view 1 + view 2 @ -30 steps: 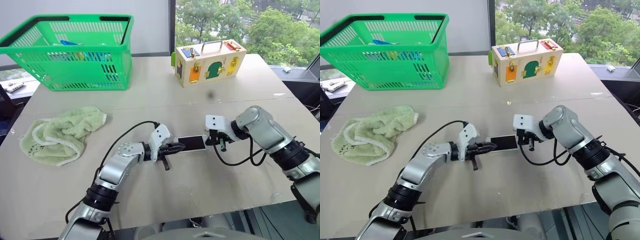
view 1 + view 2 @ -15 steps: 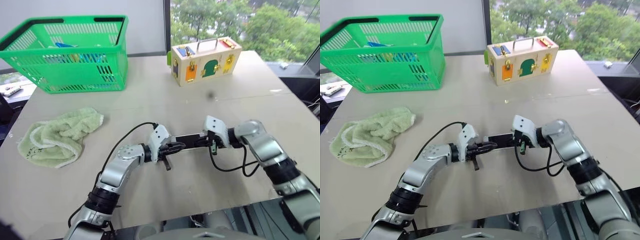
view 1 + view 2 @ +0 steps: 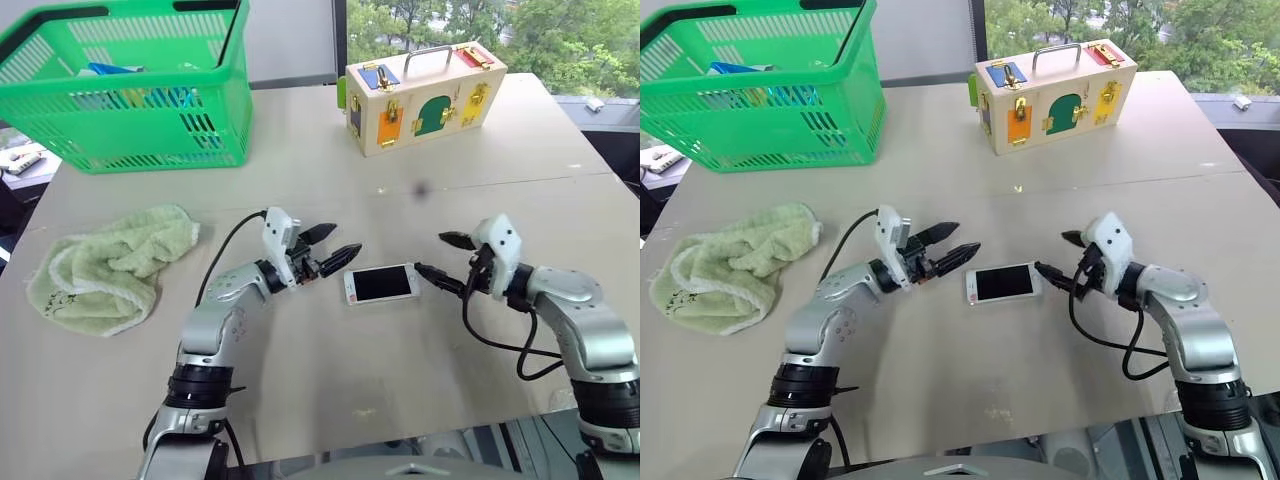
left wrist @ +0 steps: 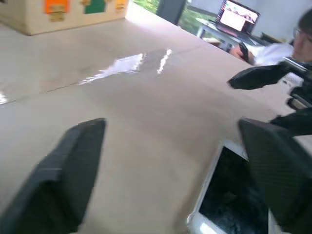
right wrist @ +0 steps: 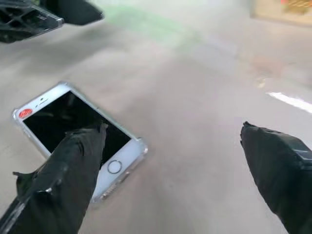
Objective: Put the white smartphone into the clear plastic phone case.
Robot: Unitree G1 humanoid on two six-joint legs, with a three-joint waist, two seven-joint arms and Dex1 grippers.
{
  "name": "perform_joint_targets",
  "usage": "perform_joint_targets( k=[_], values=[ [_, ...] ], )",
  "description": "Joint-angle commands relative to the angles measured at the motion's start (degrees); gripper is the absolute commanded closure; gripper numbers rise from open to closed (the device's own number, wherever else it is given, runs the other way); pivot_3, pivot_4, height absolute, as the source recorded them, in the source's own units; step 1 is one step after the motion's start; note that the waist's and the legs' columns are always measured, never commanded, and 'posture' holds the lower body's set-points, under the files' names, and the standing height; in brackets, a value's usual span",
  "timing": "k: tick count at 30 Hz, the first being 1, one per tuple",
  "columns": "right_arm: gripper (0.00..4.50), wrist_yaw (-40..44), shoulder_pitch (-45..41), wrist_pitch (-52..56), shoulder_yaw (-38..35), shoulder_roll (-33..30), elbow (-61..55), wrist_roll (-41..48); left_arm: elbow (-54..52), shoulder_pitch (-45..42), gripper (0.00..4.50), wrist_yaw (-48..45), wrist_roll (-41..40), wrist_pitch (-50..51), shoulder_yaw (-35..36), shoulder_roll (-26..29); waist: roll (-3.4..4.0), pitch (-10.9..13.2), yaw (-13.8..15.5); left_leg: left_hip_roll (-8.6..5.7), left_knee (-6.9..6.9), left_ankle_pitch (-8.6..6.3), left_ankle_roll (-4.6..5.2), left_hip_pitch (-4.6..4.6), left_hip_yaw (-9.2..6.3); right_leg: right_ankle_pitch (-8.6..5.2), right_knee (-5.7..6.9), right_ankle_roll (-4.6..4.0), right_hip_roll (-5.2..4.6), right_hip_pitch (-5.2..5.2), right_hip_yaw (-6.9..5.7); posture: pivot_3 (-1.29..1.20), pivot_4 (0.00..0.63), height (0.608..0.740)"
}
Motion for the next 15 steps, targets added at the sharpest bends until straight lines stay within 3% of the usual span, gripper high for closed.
perform_joint_targets(
  k=[1, 8, 15],
  values=[
    [0.01, -2.3, 5.1, -0.8, -5.9, -1.5, -7.5, 2.4, -6.5, 2.1, 0.10, 1.5, -1.7, 1.6, 2.5, 2.4, -0.02, 0.0, 0.0, -0.01, 0.00, 0.00, 0.00, 0.00, -0.01, 0.00, 0.00, 0.00, 0.00, 0.01, 0.01, 0.00, 0.150, 0.740],
    [0.01, -2.5, 22.2, -3.6, -13.9, -3.3, -17.6, 4.9, -15.1, 13.2, 0.10, -2.8, -3.6, 2.3, 5.6, 11.1, 0.05, 0.1, -0.2, 0.06, -0.03, -0.01, -0.03, 0.08, 0.01, -0.02, 0.02, -0.01, 0.07, 0.01, 0.06, 0.00, 0.150, 0.740],
    [0.01, -3.1, 33.6, -7.3, -20.2, -2.8, -20.8, 6.2, -15.7, 20.3, 0.10, -5.1, -6.1, 2.1, 10.9, 15.6, 0.10, 0.2, 0.0, 0.26, 0.08, -0.04, -0.08, 0.17, -0.01, -0.16, 0.10, -0.25, 0.06, 0.05, 0.08, 0.00, 0.150, 0.740]
  ],
)
